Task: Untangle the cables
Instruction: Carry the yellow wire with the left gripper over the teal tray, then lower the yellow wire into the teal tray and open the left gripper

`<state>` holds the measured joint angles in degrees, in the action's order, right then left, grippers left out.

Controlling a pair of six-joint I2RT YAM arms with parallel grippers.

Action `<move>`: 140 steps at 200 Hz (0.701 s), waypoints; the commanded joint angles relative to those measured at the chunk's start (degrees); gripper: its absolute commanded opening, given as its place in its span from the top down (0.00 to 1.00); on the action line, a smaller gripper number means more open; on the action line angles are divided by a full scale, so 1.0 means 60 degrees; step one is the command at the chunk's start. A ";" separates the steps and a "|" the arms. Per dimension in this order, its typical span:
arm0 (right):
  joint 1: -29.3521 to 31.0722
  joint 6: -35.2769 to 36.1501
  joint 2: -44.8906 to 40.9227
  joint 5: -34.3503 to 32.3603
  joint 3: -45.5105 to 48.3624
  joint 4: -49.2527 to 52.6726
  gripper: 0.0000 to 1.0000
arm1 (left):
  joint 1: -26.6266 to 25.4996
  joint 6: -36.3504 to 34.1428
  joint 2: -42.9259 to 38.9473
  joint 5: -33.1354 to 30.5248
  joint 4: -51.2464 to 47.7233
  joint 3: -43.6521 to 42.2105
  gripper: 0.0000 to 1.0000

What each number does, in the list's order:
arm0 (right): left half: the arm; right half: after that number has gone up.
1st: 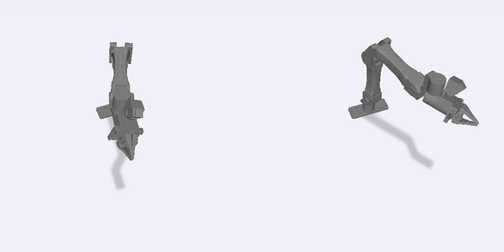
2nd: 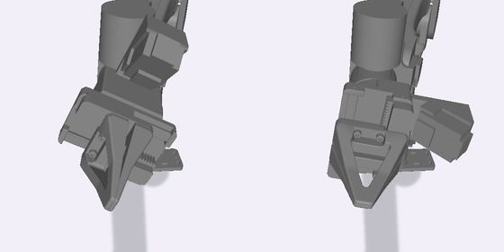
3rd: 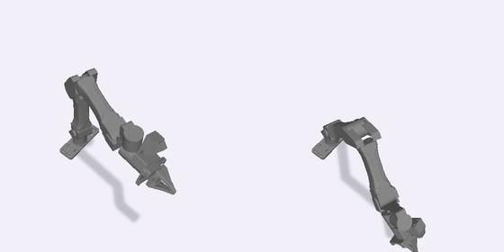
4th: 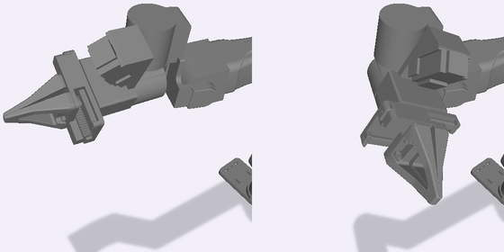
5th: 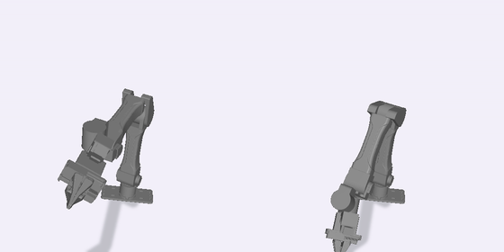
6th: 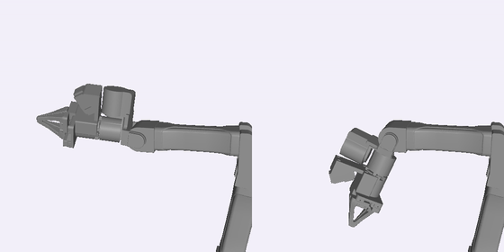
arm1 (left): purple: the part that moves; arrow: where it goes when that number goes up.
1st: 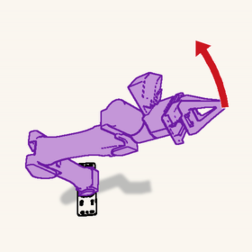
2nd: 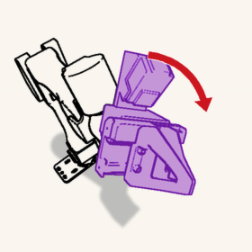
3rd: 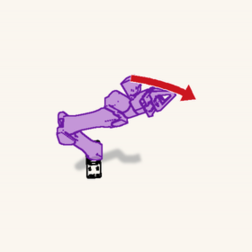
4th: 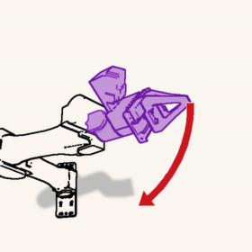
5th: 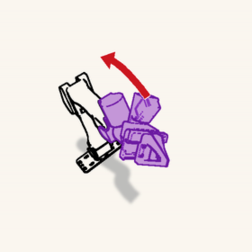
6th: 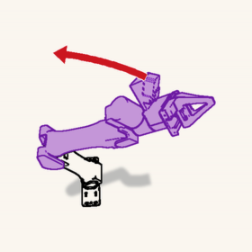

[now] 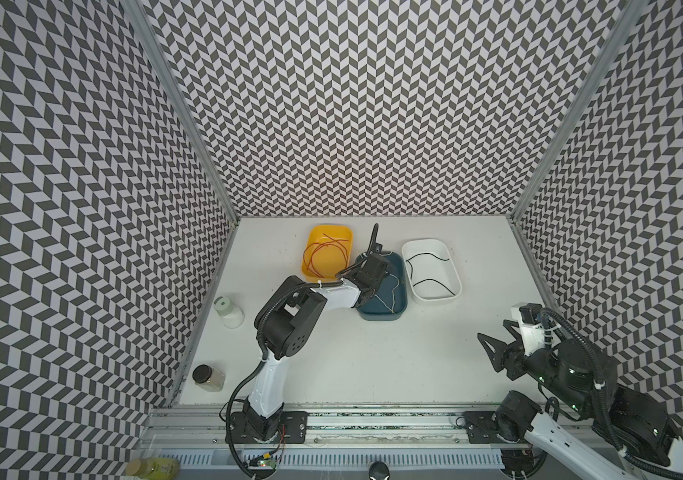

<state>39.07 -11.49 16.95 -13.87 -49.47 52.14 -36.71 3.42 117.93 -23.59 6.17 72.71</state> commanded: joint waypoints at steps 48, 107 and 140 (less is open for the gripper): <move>-0.0168 0.0187 -0.0073 0.0120 0.0152 -0.0531 0.25 | 0.0196 0.0011 0.0594 0.0065 -0.0952 0.0729 1.00; -0.0226 0.0206 -0.0159 0.0141 0.0184 -0.0575 0.25 | 0.0196 0.0125 0.1143 -0.0099 -0.1523 0.1459 1.00; -0.0242 0.0245 -0.0176 0.0149 0.0211 -0.0610 0.25 | 0.0270 0.0253 0.1364 -0.0187 -0.1806 0.1917 1.00</move>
<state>37.98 -11.09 16.84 -13.37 -48.66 51.03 -35.88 3.60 123.63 -24.01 0.25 82.56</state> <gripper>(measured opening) 0.747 0.048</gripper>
